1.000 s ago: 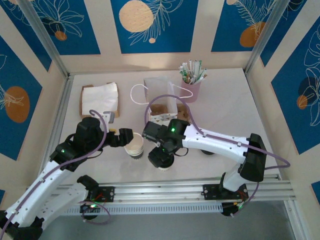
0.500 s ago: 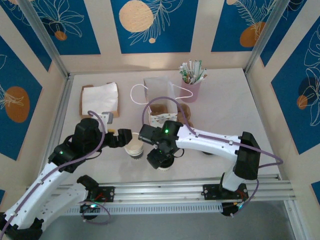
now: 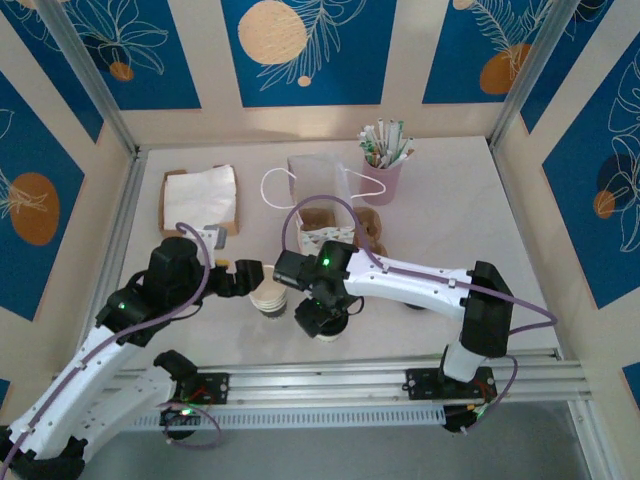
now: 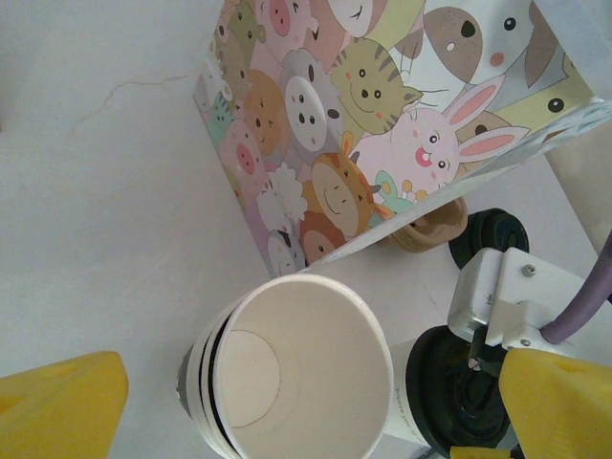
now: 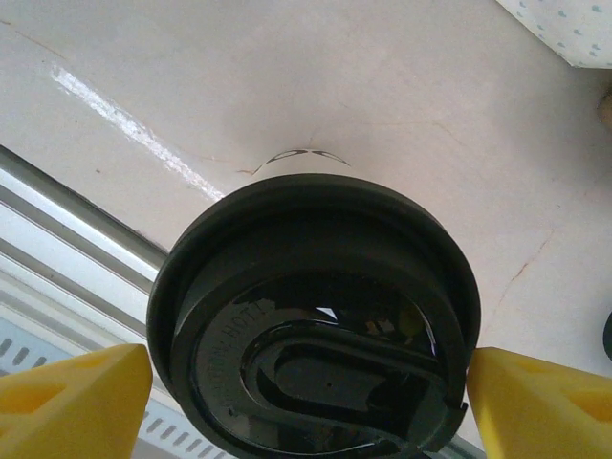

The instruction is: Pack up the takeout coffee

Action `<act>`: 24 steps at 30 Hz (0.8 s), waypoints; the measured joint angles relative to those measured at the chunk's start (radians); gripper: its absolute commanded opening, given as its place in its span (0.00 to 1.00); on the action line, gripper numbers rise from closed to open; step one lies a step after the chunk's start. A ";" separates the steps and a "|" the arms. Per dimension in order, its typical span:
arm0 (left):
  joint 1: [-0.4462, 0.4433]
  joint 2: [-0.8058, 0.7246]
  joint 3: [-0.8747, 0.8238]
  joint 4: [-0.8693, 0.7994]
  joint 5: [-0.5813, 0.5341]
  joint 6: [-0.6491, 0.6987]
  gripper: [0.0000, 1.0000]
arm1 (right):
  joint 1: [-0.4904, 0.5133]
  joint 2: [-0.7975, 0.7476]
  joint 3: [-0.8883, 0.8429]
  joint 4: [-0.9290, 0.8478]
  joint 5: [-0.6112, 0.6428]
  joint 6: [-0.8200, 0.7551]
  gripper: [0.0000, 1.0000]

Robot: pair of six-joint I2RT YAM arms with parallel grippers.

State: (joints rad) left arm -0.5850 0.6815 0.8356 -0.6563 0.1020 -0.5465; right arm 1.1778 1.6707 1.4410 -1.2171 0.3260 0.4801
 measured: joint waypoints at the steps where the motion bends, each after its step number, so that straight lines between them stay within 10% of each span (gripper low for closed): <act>1: 0.000 0.000 0.000 0.000 0.000 0.000 1.00 | 0.000 0.002 0.000 0.000 0.000 0.000 0.86; 24: 0.000 0.000 0.000 0.000 0.000 0.000 1.00 | -0.013 0.016 0.000 -0.003 -0.012 0.004 0.73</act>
State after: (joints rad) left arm -0.5850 0.6815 0.8356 -0.6559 0.1020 -0.5465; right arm 1.1645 1.6871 1.4410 -1.2201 0.3138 0.4839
